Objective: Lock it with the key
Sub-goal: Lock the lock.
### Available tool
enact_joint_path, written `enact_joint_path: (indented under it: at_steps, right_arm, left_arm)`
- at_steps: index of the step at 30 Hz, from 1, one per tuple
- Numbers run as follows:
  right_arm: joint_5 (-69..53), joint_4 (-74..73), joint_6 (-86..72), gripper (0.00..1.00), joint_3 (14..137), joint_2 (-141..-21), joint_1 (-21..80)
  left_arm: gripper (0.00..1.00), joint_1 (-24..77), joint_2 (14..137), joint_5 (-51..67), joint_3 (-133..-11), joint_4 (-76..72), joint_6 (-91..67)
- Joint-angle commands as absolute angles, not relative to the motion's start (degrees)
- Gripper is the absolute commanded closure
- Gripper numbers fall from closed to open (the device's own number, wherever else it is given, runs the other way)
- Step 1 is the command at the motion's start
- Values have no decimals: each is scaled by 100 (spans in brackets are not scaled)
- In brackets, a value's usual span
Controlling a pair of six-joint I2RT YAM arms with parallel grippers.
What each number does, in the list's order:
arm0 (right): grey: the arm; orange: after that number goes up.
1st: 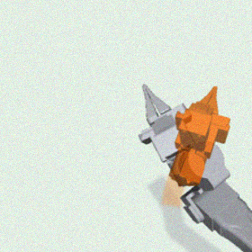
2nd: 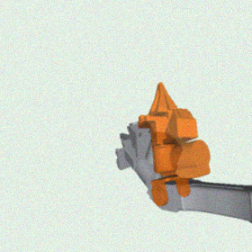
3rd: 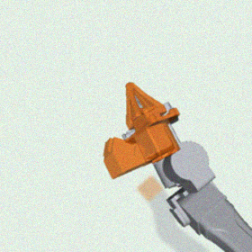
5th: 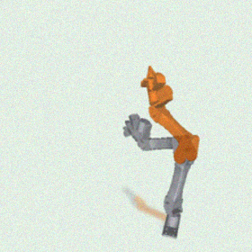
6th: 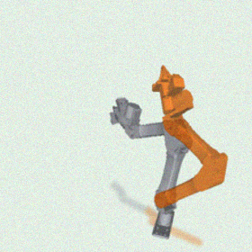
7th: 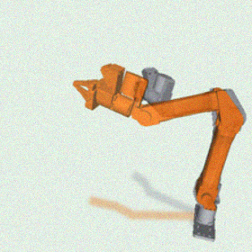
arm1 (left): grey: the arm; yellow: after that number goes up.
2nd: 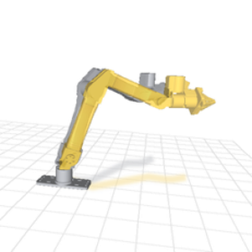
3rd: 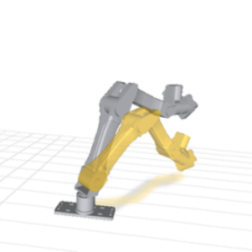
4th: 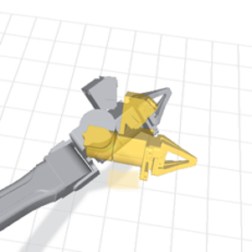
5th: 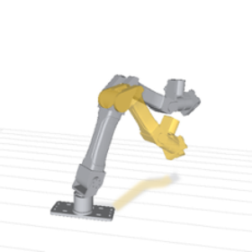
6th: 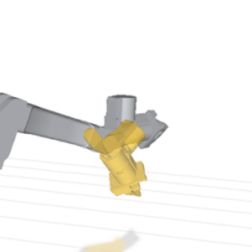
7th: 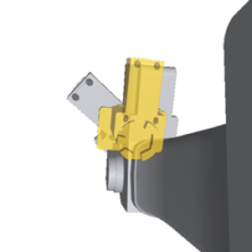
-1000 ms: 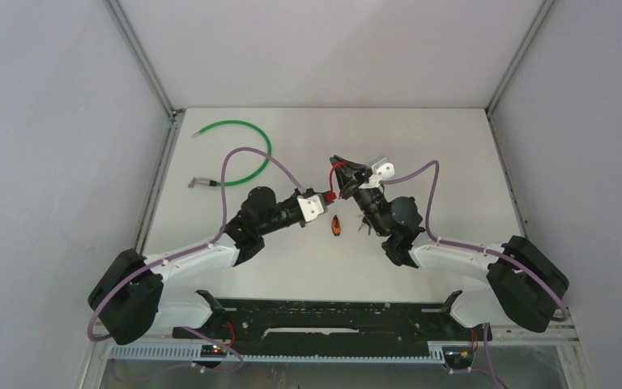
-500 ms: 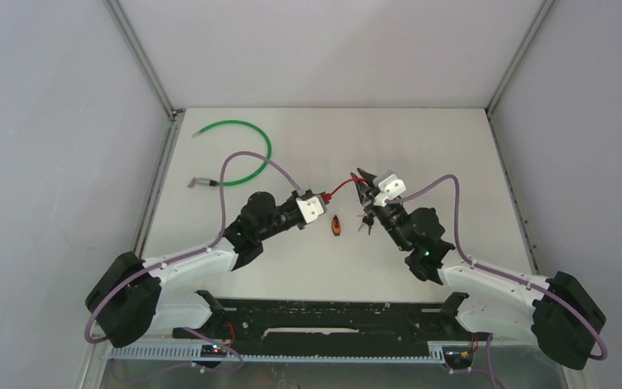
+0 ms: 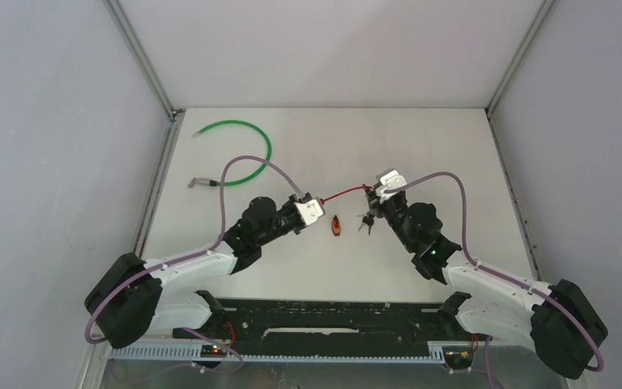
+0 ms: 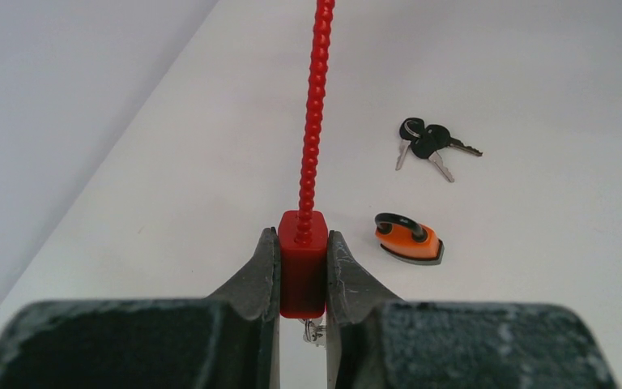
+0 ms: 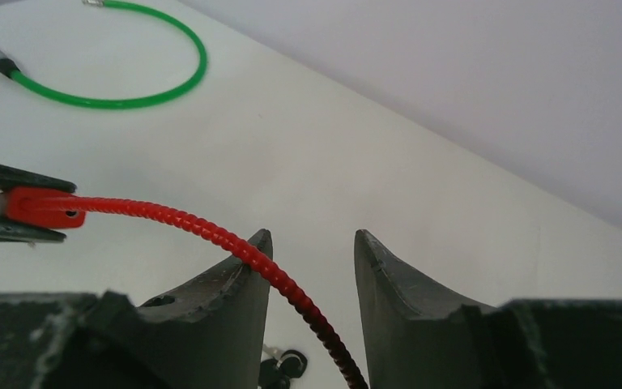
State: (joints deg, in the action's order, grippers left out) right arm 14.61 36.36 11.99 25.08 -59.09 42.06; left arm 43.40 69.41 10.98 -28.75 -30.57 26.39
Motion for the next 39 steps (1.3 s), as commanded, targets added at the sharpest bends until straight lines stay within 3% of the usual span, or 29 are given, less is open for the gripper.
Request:
enact_joint_path:
  at_steps: [1,15,21,30,39]
  right_arm:
    - [1756,3368,1062,55,2615,-5871,4089]
    - [1882,2757,1426,45,2721,-5927,3999]
    - [1806,2784,1468,58,2733,-5932,3966]
    - [1291,2860,1594,36,2699,-6160,3942]
    - [1386,3815,2103,35,2558,-6627,3922]
  left_arm:
    - [100,4340,6742,748,-2694,-3029,2574]
    - [100,4333,6658,592,-2646,-3043,2595]
    - [100,4333,6653,638,-2646,-3045,2599]
    - [100,4333,6527,677,-2522,-3194,2600]
    - [100,4335,6415,791,-2426,-3332,2584]
